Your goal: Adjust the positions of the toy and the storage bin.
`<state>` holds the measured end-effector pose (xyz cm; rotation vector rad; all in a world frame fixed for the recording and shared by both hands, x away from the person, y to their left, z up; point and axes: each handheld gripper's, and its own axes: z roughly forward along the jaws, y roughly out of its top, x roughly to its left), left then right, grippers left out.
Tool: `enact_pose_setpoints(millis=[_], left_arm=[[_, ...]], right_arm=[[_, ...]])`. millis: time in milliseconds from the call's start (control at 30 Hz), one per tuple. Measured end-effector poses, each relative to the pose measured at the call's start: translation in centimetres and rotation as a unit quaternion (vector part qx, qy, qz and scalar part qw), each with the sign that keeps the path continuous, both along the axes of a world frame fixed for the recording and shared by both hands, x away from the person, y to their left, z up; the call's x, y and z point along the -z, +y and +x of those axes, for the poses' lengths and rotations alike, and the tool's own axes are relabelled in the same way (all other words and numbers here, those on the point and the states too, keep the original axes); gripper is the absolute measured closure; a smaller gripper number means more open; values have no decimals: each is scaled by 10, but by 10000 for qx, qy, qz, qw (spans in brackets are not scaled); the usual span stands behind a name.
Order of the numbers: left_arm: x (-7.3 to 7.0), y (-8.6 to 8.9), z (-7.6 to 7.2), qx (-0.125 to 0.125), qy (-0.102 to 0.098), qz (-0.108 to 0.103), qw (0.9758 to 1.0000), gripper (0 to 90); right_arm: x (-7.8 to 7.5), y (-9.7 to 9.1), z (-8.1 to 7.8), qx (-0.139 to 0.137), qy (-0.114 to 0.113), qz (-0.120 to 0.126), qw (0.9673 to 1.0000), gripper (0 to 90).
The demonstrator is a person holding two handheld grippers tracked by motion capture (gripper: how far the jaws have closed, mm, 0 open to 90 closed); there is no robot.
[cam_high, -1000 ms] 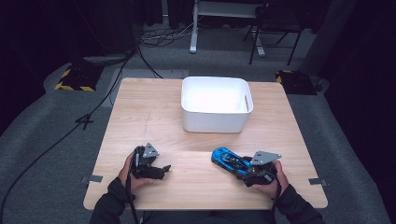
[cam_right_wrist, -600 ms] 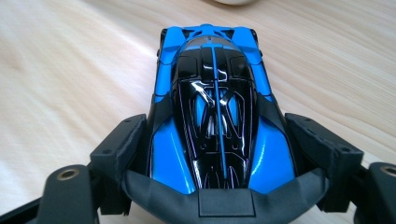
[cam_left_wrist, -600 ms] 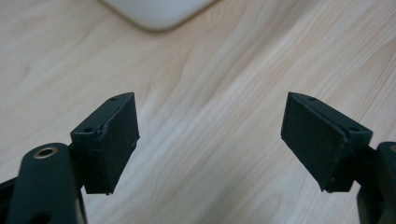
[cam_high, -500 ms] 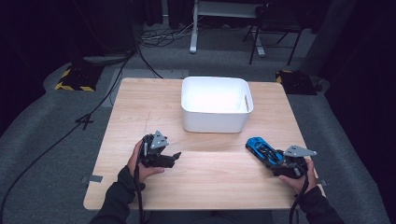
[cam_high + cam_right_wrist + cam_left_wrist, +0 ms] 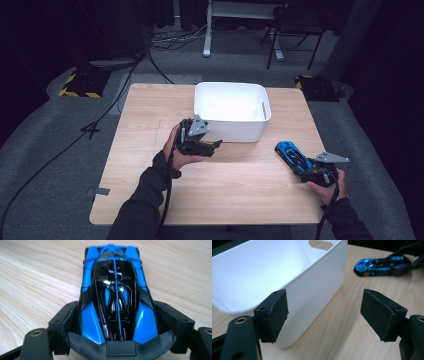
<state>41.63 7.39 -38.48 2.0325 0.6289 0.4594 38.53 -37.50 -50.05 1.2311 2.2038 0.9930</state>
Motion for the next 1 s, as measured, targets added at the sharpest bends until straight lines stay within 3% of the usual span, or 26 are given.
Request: enact_pose_setpoints(millis=[67,100,200,267,367,467,633,900,1000], left_arm=[[-5,-6,7,44,-71,104,9999,225],[-7,-10,11,39,-50,-3,10000,225],[-12,-17,22,112,10,120,9999,224],[-13,-23,28,76,29,66,9999,223],[-13,-31,37,161,182,124,9996,223],[-11,-37,45,163,204,182,9995,225],[-7,-51,57,242,358,338,9985,232],[2,-72,72,349,436,816,9951,281],[2,-77,76,430,524,872,9939,363]], right_arm=[[1,0,1,-6,53,-33,10000,244],[1,0,1,-5,65,-27,10000,244],[1,-1,1,-21,66,-24,10000,244],[1,0,1,-13,73,-14,10000,244],[1,0,1,2,79,4,10000,244],[1,0,2,4,86,14,10000,244],[2,0,1,16,83,26,10000,244],[2,0,1,26,85,50,9999,243],[2,0,1,28,84,61,9999,243]])
